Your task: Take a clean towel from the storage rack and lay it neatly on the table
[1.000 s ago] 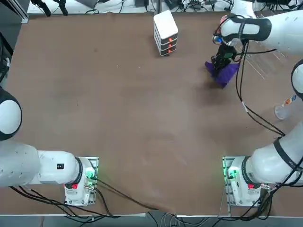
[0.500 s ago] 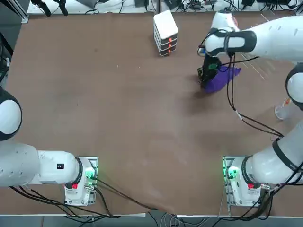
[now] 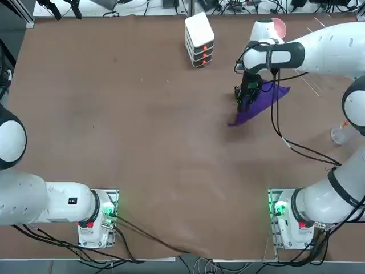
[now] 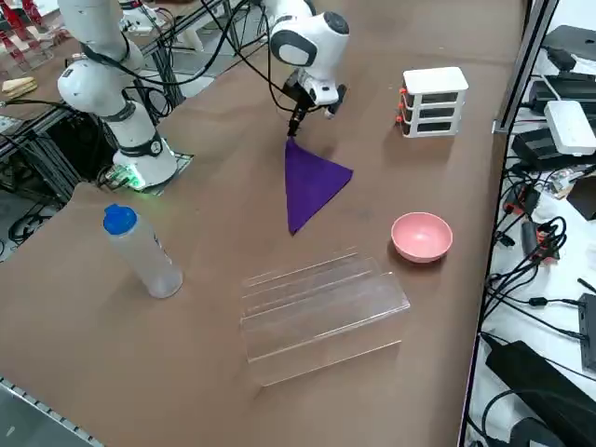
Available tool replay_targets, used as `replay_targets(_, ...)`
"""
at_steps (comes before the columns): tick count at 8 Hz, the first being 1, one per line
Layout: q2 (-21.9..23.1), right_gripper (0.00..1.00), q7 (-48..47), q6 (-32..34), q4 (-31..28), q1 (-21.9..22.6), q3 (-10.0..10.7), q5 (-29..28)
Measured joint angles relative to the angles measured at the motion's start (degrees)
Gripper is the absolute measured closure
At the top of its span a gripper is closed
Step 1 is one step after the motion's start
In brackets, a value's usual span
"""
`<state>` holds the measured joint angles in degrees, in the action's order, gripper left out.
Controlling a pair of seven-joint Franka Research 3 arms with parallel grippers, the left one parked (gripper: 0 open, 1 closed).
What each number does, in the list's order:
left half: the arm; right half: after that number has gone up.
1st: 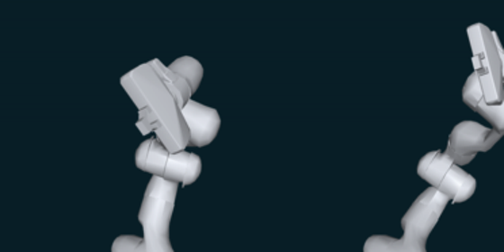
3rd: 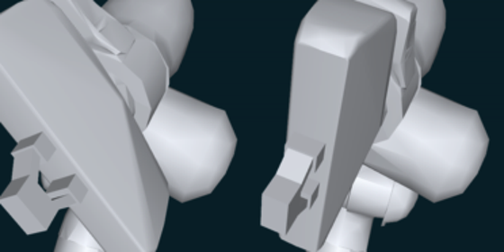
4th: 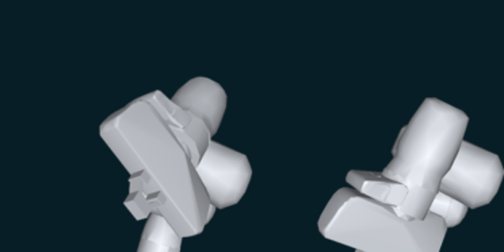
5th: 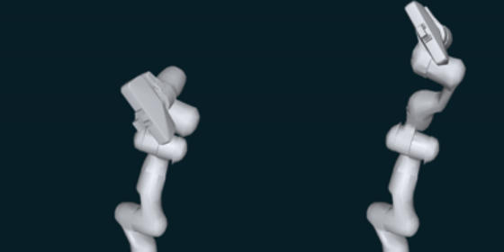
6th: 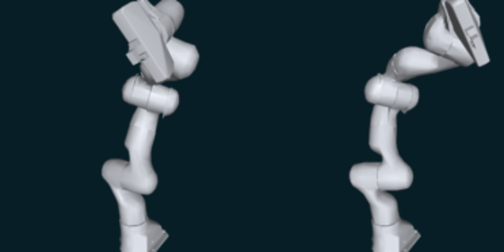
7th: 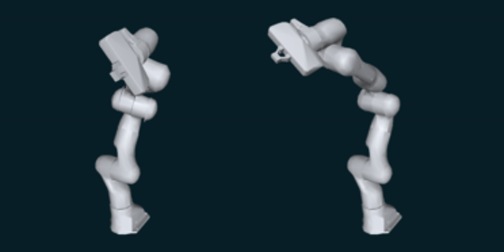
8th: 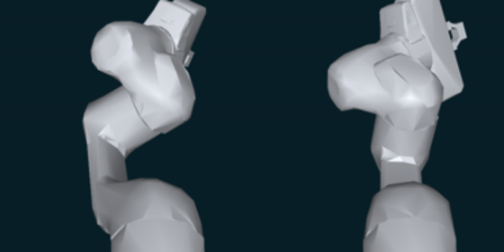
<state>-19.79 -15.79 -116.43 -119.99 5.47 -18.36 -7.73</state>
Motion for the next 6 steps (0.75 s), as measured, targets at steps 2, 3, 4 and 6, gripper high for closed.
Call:
replay_targets(2,1.8,0.04,-0.6,0.3,0.8,-0.7,0.6,0.0)
replay_targets(3,3.5,0.0,-1.7,0.3,1.8,-2.2,0.8,0.0)
replay_targets(4,4.7,0.02,-3.6,-0.5,3.0,-4.2,1.1,0.0)
replay_targets(6,4.3,0.06,-11.8,-8.9,4.1,-7.2,2.0,0.4)
